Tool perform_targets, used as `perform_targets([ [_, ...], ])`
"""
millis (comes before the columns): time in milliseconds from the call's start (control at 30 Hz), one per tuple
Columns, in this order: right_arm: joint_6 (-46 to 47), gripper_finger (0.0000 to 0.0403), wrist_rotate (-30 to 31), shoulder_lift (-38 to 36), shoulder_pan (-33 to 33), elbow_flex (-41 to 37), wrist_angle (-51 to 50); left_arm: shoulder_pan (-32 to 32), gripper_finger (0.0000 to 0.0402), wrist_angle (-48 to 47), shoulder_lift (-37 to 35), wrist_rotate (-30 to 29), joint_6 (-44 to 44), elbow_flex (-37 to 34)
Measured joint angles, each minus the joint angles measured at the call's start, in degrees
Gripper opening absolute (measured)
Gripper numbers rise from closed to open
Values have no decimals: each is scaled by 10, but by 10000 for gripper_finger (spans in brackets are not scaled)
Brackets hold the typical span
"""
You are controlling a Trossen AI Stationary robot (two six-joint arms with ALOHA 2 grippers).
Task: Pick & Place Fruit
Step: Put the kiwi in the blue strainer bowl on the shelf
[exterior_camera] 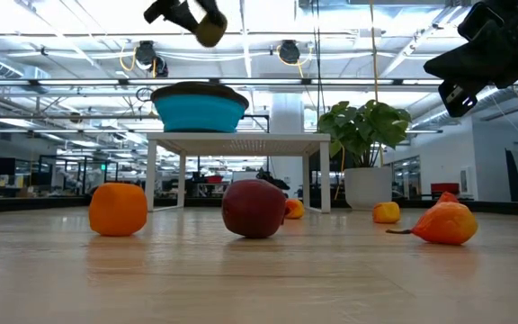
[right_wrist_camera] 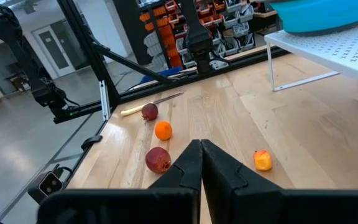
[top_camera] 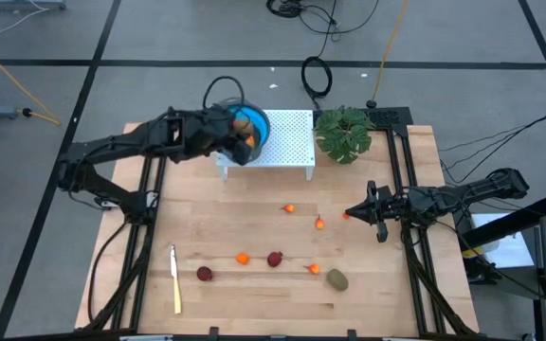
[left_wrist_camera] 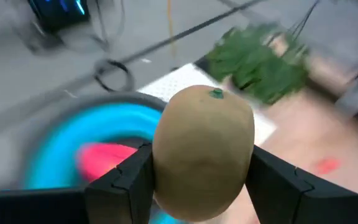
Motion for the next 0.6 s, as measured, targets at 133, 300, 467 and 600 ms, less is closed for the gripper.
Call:
perform_targets([
  [133,0,0,0,0,0,0,0,13,207,-35,0,-33,172,0],
  [300,0,0,0,0,0,0,0,27,207,-56,0,-34,325,0],
  [467,0,0,0,0,0,0,0,43,207,-88,0,-31,470,0],
  [600,0,0,0,0,0,0,0,58,207,-102,1,-13,528,0],
])
